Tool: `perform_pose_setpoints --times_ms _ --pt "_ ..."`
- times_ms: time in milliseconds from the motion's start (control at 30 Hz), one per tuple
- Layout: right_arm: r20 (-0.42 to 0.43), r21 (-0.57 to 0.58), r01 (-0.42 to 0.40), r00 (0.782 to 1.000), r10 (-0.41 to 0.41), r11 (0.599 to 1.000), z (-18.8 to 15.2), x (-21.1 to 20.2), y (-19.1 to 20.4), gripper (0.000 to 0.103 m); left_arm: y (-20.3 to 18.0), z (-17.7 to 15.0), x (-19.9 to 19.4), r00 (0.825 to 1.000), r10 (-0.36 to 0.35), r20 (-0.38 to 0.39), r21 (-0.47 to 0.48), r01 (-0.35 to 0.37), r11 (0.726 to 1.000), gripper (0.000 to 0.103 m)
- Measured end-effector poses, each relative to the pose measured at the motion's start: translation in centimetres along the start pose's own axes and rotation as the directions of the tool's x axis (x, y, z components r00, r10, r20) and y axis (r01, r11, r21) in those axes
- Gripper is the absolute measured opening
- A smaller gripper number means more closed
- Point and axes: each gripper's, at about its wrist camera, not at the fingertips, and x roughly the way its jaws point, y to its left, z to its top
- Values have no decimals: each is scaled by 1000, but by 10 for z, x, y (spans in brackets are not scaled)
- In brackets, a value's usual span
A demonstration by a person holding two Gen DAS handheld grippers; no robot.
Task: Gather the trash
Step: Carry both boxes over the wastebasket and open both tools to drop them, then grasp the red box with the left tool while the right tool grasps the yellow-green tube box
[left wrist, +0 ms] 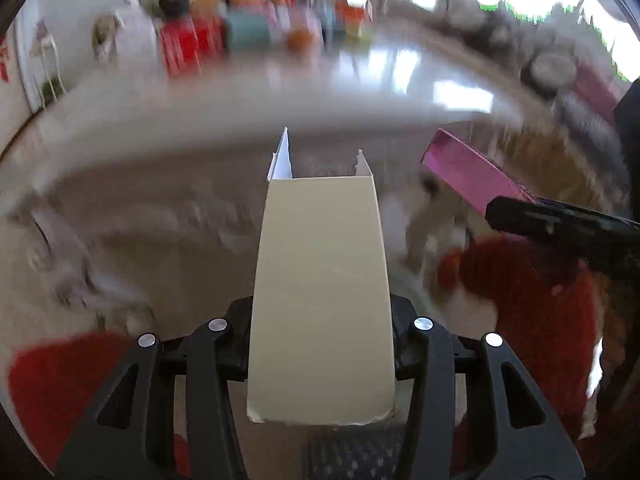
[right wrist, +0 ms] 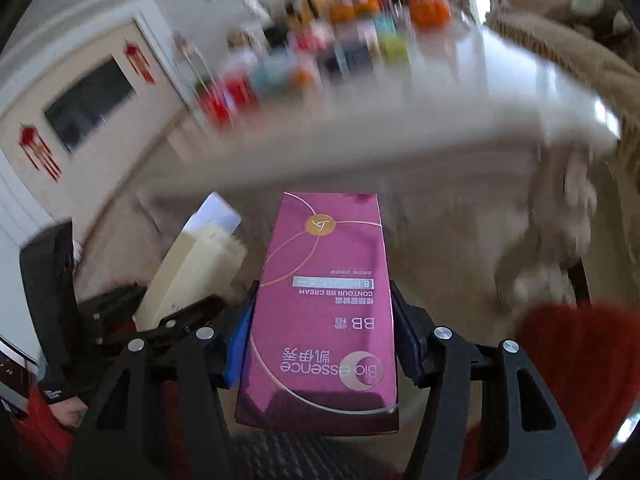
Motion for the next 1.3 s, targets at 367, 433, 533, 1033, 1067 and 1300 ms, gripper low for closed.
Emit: perform_pose_setpoints --times_ms 367,433,533,1033,1067,1300 --pt "-241 10 77 968 -73 997 -47 102 -18 59 -30 -36 101 972 -17 -233 69 34 997 48" --pt "-241 3 95 966 -91 996 -46 109 -17 70 -22 -41 106 967 -15 -254 35 24 999 71" --pt "-237 6 128 964 -123 992 -48 112 -19 73 -12 -40 111 971 50 -233 13 -49 999 77" --pt "-221 94 126 970 -103 988 -55 102 -37 73 4 -42 99 990 32 -138 -34 -37 999 94" --pt "-188 92 118 977 -99 989 -54 95 -35 73 4 -42 97 990 38 -136 -31 -43 999 94" --pt "176 20 111 978 -113 994 -21 2 -20 73 14 -10 -4 951 263 164 -43 -259 965 94"
